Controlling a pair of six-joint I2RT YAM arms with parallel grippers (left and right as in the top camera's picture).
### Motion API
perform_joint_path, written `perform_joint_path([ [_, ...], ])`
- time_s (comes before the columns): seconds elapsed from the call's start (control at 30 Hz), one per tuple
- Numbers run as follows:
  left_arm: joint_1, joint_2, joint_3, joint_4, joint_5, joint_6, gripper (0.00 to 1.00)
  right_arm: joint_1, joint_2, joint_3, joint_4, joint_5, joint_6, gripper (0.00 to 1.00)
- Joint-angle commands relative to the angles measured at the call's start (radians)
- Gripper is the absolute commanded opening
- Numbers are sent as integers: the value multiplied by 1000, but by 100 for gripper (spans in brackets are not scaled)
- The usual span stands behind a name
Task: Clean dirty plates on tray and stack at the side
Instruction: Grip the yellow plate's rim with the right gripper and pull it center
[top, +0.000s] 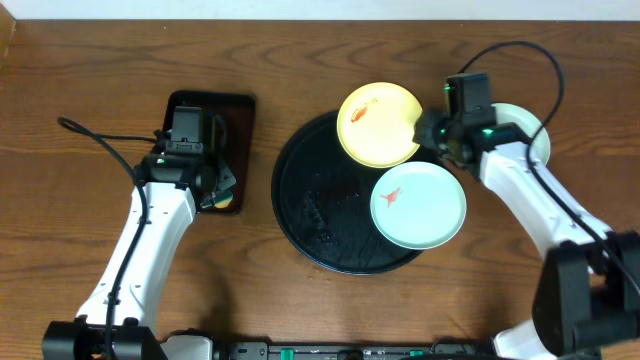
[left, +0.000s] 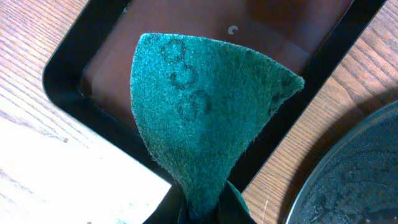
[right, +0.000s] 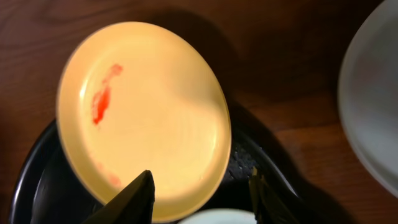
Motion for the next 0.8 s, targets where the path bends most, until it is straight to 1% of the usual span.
perform_joint_path([
  [0.0, 0, 6, -6, -1, -5, -9, 7, 24, 96, 10, 27, 72, 139, 46],
  [0.2, 0, 6, -6, -1, -5, -9, 7, 34, 195, 10, 92, 64, 148, 46],
  [0.23, 0, 6, -6, -1, -5, -9, 7, 34, 205, 10, 99, 60, 148, 45],
  [0.27, 0, 6, -6, -1, -5, -9, 7, 34, 213, 10, 105, 51, 148, 42],
  [0.33, 0, 6, -6, 0, -5, -9, 8, 36, 222, 10, 113, 30, 148, 22],
  [0.37, 0, 6, -6, 0, -5, -9, 7, 38, 222, 10, 116, 18, 148, 10],
  [0.4, 0, 6, -6, 0, -5, -9, 7, 41, 222, 10, 120, 10, 147, 3],
  [0.43, 0, 6, -6, 0, -5, -9, 7, 45, 222, 10, 126, 5, 147, 1],
  [0.53, 0, 6, -6, 2, -5, -9, 7, 58, 222, 10, 159, -32, 117, 1],
  [0.63, 0, 6, -6, 3, -5, -9, 7, 86, 221, 10, 216, -116, 25, 1],
  [0.77, 0, 6, -6, 3, -5, -9, 8, 123, 221, 10, 216, -127, 12, 1],
])
